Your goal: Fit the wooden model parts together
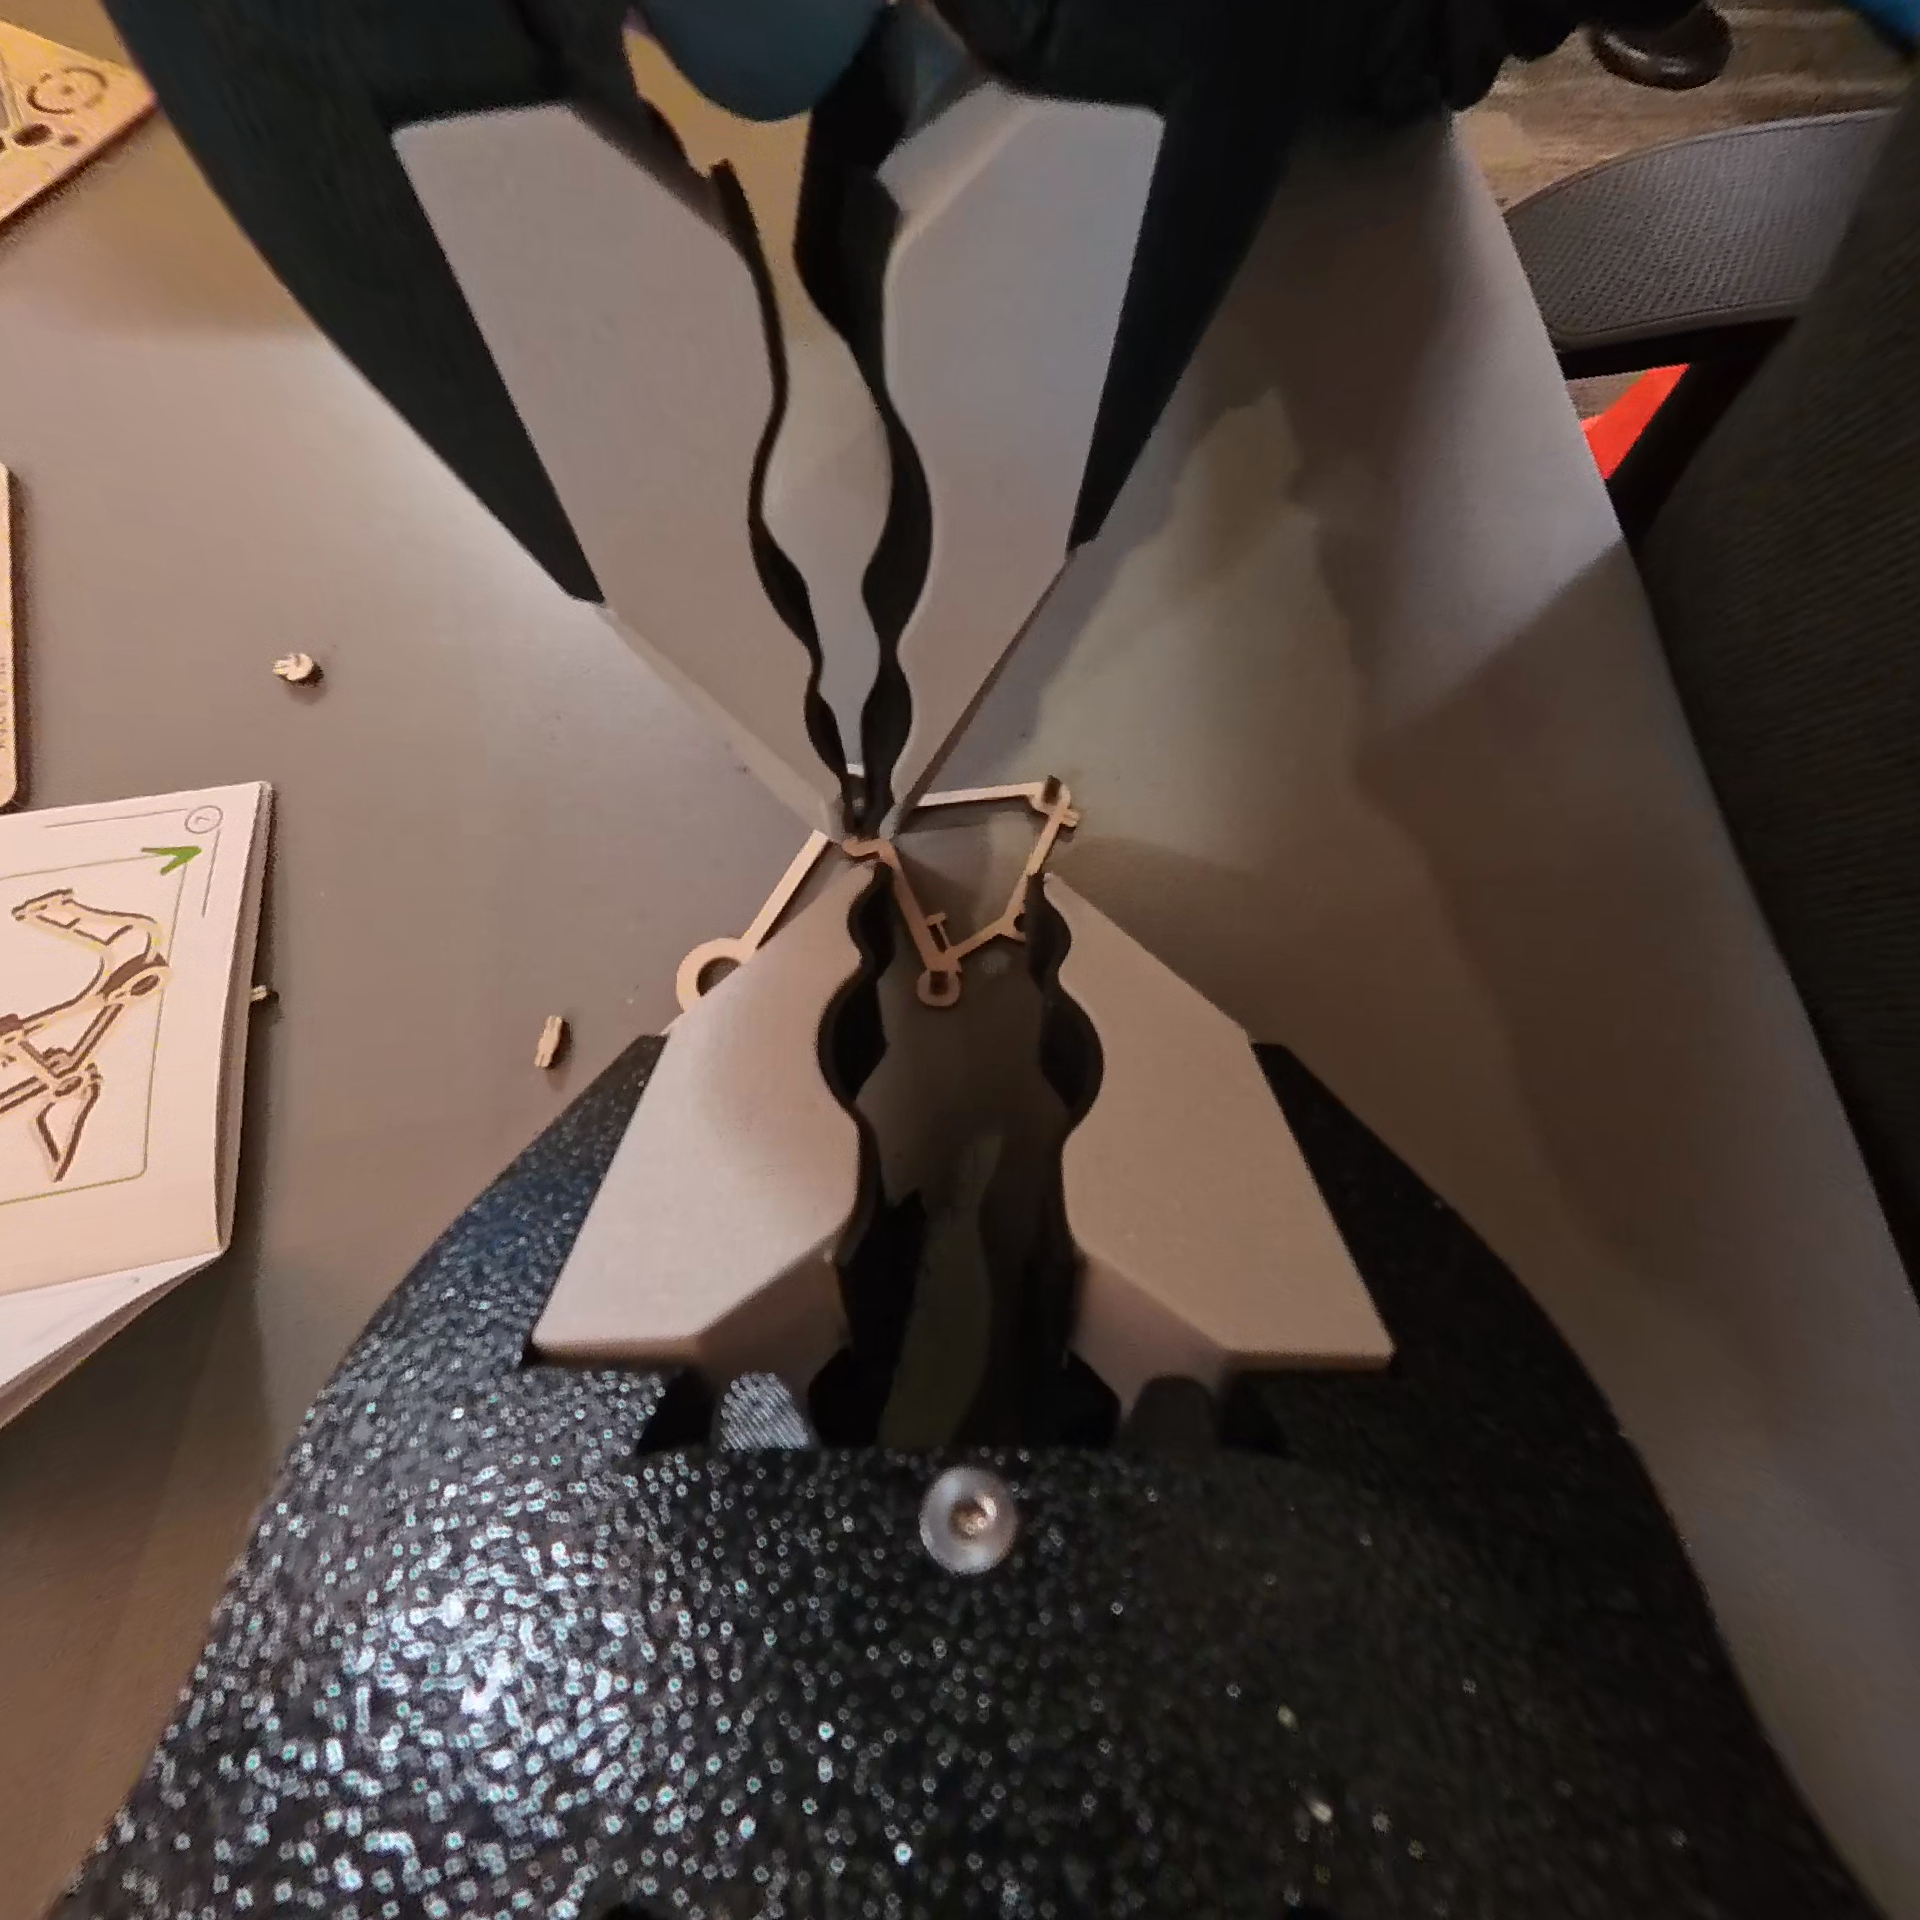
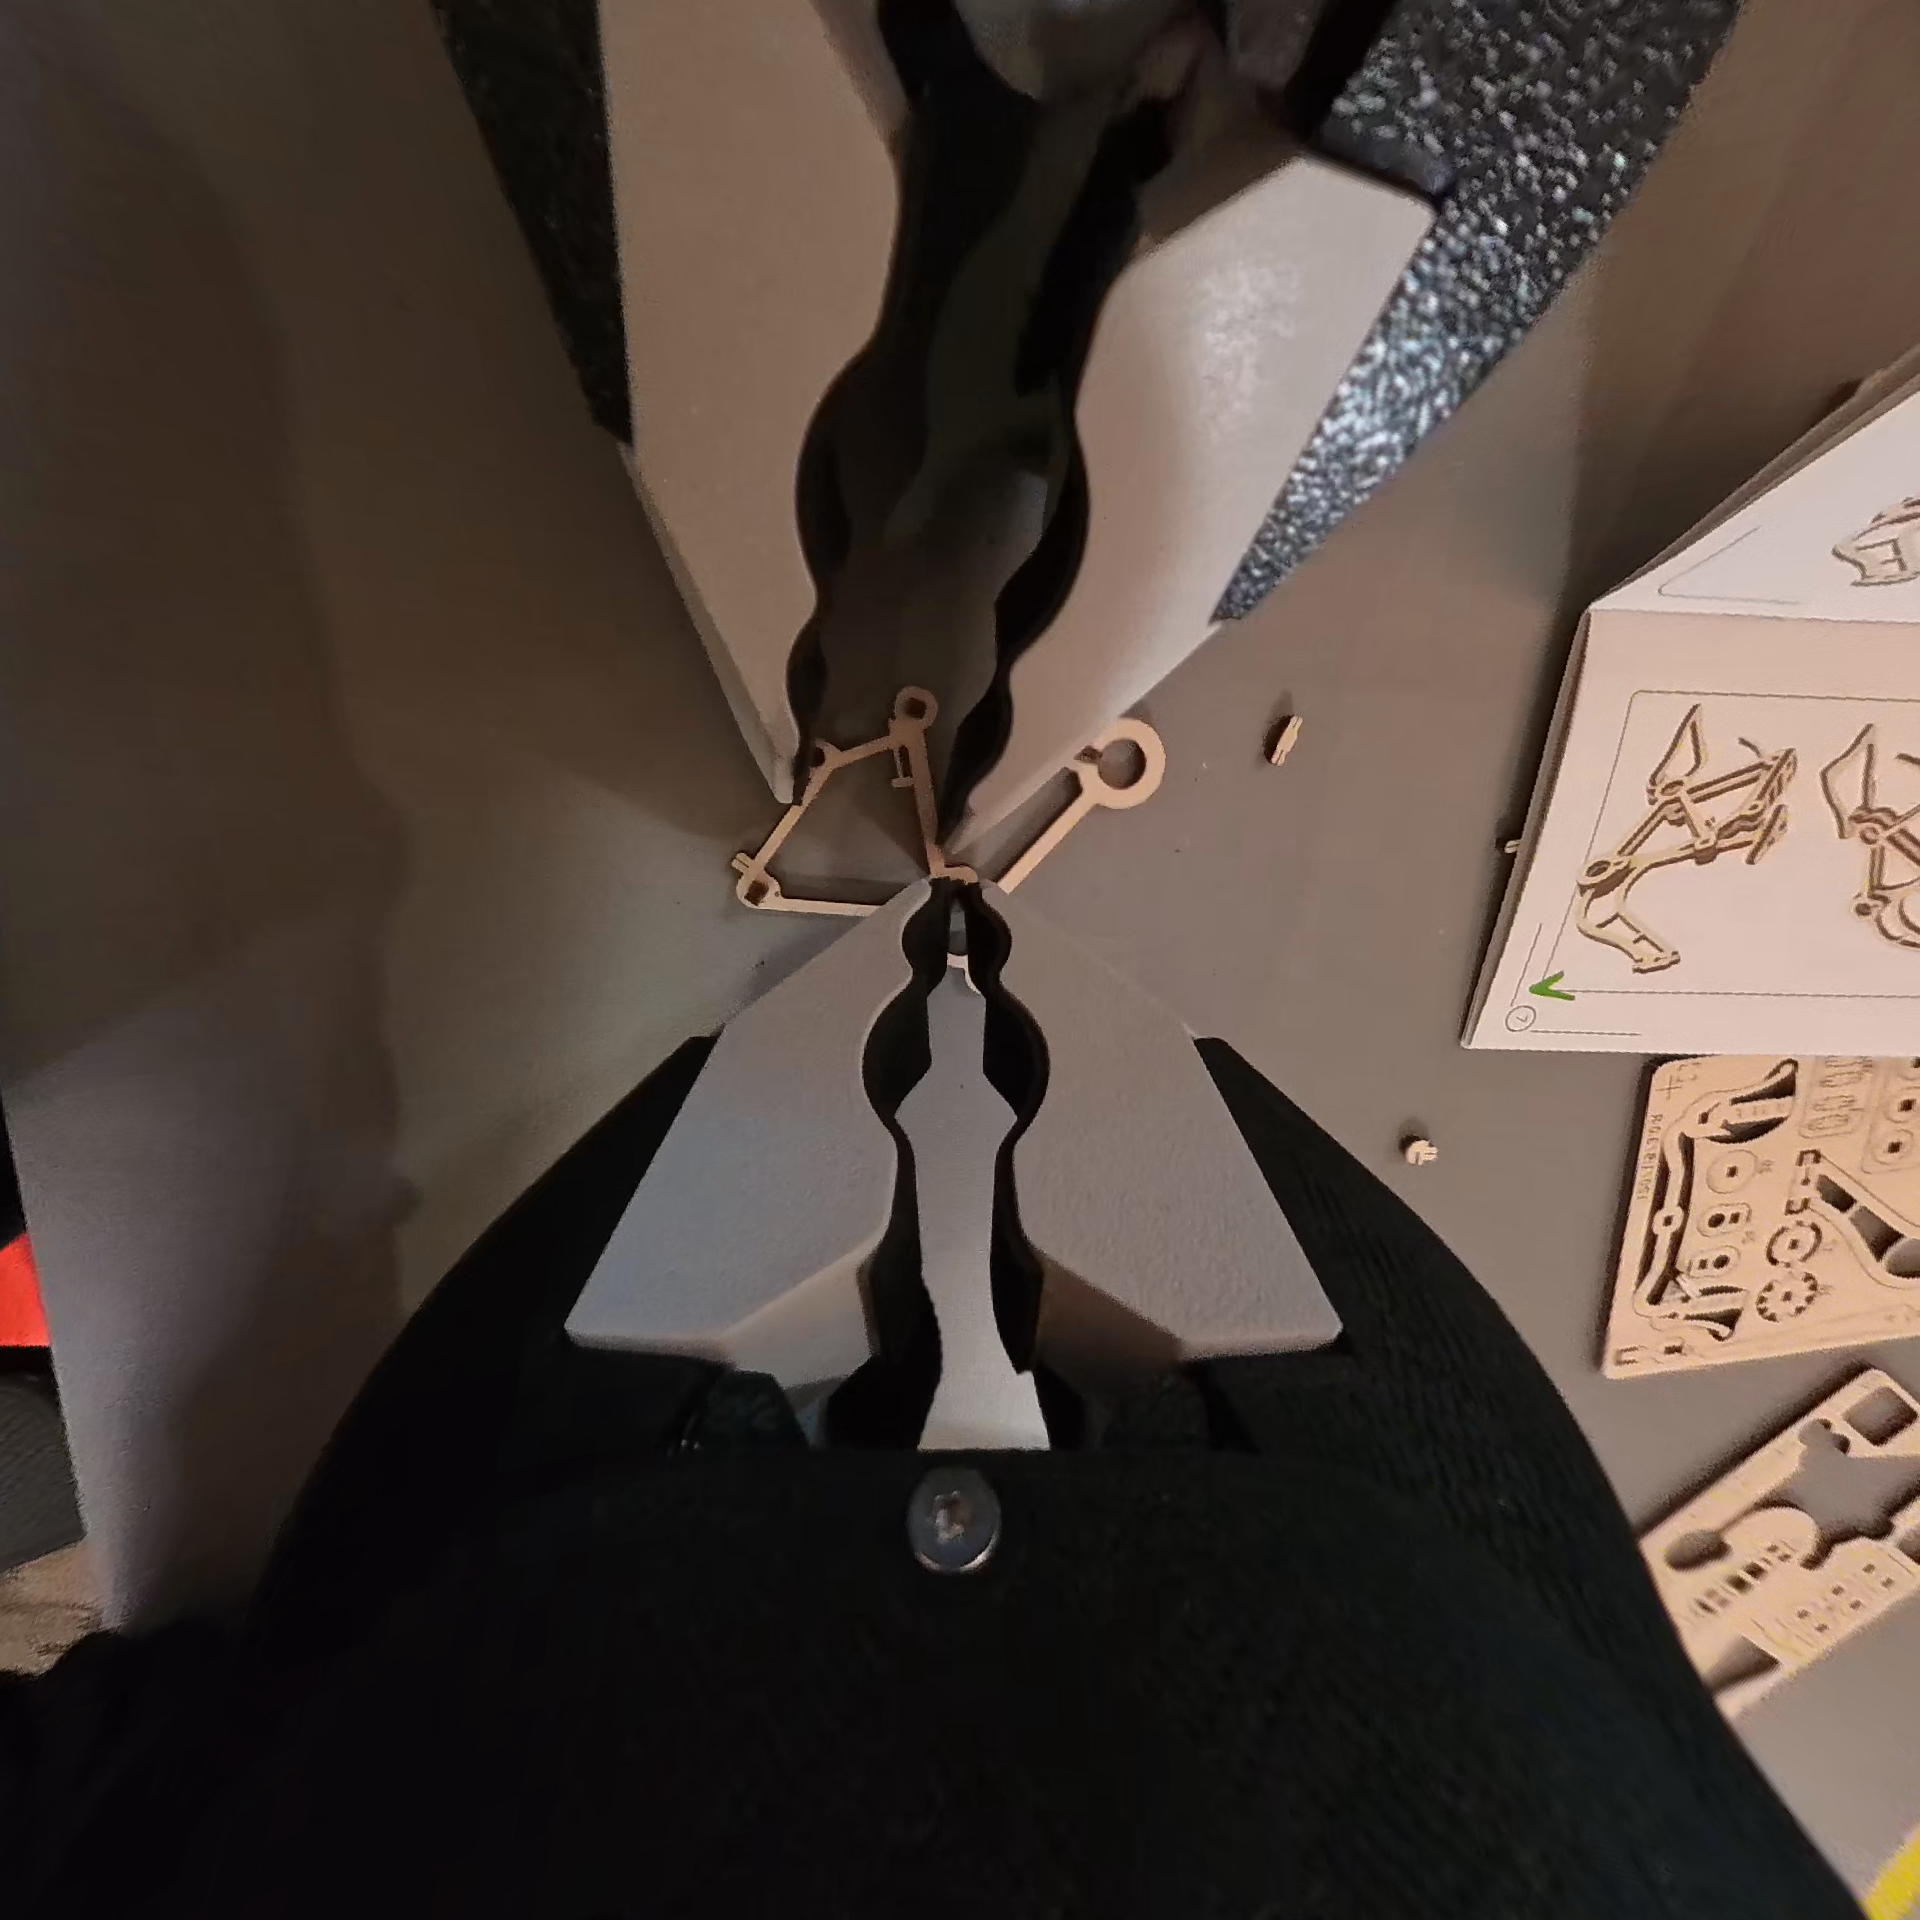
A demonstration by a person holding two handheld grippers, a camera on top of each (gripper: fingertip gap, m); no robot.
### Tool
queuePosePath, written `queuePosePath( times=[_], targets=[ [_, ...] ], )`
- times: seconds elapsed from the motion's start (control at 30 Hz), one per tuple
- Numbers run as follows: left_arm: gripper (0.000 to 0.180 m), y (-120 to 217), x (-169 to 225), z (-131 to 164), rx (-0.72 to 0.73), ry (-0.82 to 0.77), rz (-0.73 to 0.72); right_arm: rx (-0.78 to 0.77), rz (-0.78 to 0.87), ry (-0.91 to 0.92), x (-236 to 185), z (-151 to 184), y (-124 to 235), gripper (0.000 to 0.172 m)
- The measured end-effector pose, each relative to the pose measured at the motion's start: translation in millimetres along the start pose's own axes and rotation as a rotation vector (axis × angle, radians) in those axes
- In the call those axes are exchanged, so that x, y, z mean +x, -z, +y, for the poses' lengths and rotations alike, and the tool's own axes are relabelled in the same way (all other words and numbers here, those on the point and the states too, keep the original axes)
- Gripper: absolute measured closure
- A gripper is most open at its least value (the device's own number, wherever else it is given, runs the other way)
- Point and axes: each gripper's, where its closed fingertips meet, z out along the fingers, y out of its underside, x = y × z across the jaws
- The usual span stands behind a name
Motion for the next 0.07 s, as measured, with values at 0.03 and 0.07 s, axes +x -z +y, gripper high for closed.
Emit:
queuePosePath(
  times=[0.03, 0.07],
  targets=[
    [0.157, 0.0, -0.1, -0.1, 0.001, -0.002, -0.004, 0.002, -0.011, -0.011, 0.0, 0.3, 0.3, 0.171],
    [0.157, 0.2, -0.2, -0.2, 0.004, -0.003, -0.005, 0.006, -0.017, -0.011, 0.0, 0.4, 1.0, 0.171]
  ],
)
